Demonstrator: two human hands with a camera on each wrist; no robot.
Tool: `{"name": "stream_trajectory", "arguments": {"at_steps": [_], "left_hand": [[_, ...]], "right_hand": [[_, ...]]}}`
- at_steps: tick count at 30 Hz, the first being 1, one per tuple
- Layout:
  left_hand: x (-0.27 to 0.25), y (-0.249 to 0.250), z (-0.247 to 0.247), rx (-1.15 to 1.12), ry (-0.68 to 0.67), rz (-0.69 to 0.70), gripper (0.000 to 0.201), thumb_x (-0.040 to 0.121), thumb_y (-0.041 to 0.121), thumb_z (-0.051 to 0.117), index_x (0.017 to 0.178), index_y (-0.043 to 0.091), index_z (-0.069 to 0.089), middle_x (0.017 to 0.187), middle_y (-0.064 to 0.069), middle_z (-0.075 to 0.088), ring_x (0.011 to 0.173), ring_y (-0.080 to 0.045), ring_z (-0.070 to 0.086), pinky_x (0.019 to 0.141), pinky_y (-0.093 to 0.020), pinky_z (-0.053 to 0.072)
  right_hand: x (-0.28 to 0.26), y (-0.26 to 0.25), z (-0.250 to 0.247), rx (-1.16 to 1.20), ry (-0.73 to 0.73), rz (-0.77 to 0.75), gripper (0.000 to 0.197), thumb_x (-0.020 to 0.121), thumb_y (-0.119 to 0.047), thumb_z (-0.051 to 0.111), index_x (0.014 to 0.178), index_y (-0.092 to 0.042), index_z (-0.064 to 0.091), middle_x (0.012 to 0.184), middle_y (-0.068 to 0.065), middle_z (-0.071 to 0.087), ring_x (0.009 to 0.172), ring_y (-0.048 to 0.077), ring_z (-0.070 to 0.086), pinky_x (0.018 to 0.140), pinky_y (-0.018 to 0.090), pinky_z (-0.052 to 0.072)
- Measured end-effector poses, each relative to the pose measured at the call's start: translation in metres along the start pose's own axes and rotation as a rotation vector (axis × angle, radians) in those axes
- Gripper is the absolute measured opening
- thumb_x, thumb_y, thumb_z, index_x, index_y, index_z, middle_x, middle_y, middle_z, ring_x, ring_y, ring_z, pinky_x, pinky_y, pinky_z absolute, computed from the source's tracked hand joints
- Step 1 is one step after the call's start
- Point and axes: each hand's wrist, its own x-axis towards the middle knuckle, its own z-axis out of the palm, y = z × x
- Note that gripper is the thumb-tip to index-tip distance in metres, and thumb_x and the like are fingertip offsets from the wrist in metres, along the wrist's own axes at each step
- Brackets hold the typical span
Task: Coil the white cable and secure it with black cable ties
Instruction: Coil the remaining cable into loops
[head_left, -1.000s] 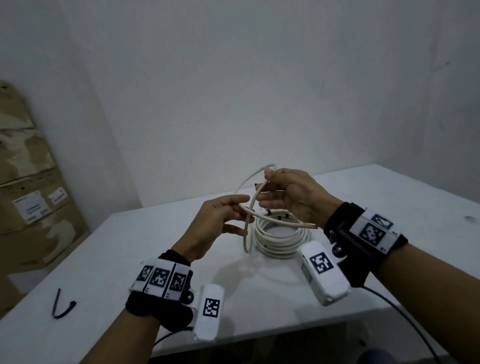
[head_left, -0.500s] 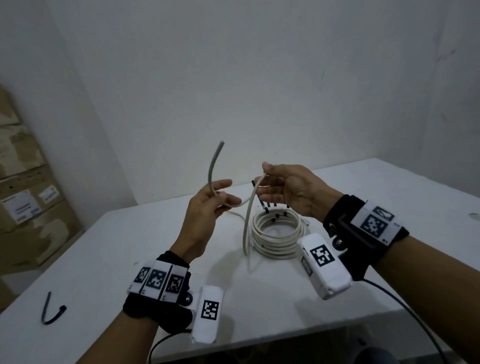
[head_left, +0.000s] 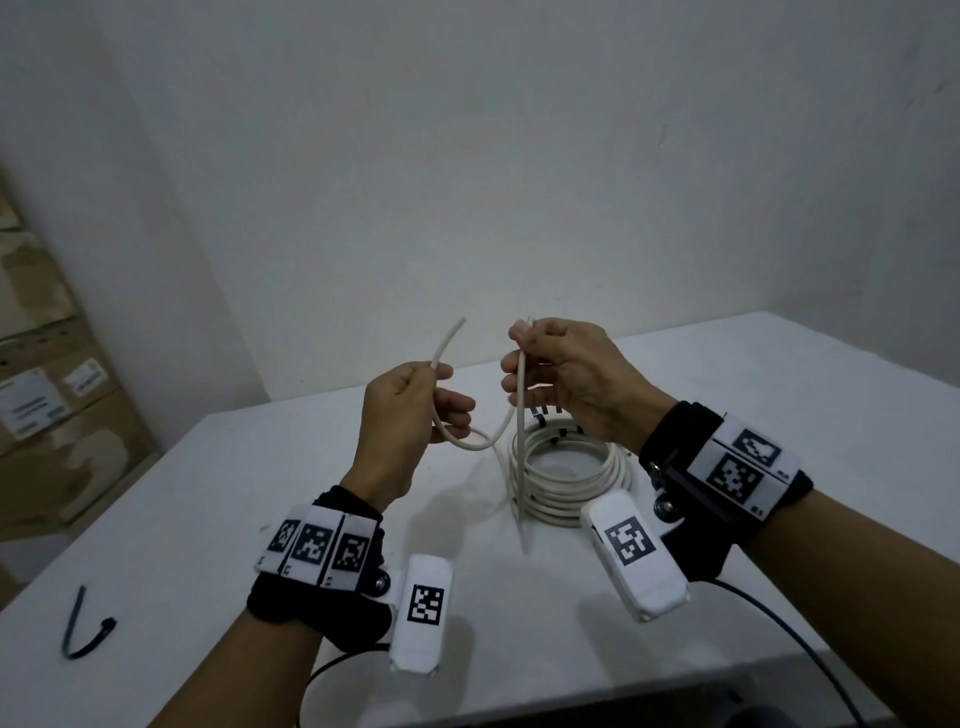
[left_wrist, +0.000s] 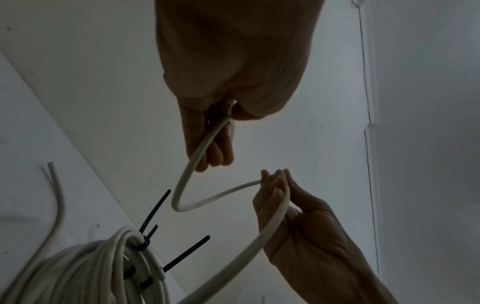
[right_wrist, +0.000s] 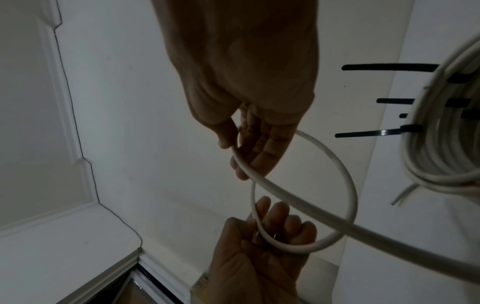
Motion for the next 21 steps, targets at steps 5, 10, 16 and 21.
{"name": "stream_trajectory", "arguments": {"at_steps": [5,10,16,21], "left_hand": [[0.000,-0.004,0.000,-0.042,-0.047,-0.114,0.044,0.102,0.032,0.038,0.079,0.000,0.058,0.048,-0.008,0.052,0.040,-0.027,0.055,0.054,-0.045,0.056],[0.000,-0.011,0.000,-0.005,-0.024,-0.068,0.022,0.100,0.016,0.044,0.103,0.001,0.060,0.049,-0.009,0.052,0.038,-0.024,0.052,0.047,-0.038,0.055],[0.004,-0.016,-0.004,-0.123,-0.077,-0.183,0.021,0.099,0.011,0.047,0.103,-0.007,0.059,0.070,-0.014,0.066,0.062,-0.025,0.064,0.064,-0.037,0.061],[0.001,-0.014,-0.002,-0.195,-0.173,-0.211,0.026,0.096,0.012,0.050,0.101,-0.008,0.066,0.073,-0.013,0.067,0.068,-0.022,0.065,0.070,-0.038,0.059]], "right_hand": [[0.006,0.014,0.002,0.002,0.049,-0.004,0.021,0.093,-0.025,0.059,0.091,-0.004,0.055,0.068,0.006,0.064,0.055,0.017,0.063,0.053,0.028,0.054],[0.010,0.026,0.002,0.002,0.082,0.011,0.023,0.091,-0.027,0.061,0.085,-0.005,0.057,0.068,0.007,0.064,0.054,0.017,0.063,0.052,0.028,0.054],[0.015,0.030,0.005,-0.082,0.116,-0.052,0.026,0.091,-0.029,0.062,0.085,-0.003,0.057,0.065,0.007,0.062,0.047,0.013,0.058,0.044,0.023,0.047],[0.009,0.045,0.031,-0.556,0.048,-0.239,0.024,0.089,-0.024,0.064,0.072,-0.007,0.059,0.056,-0.002,0.060,0.042,0.004,0.054,0.047,0.019,0.045]]}}
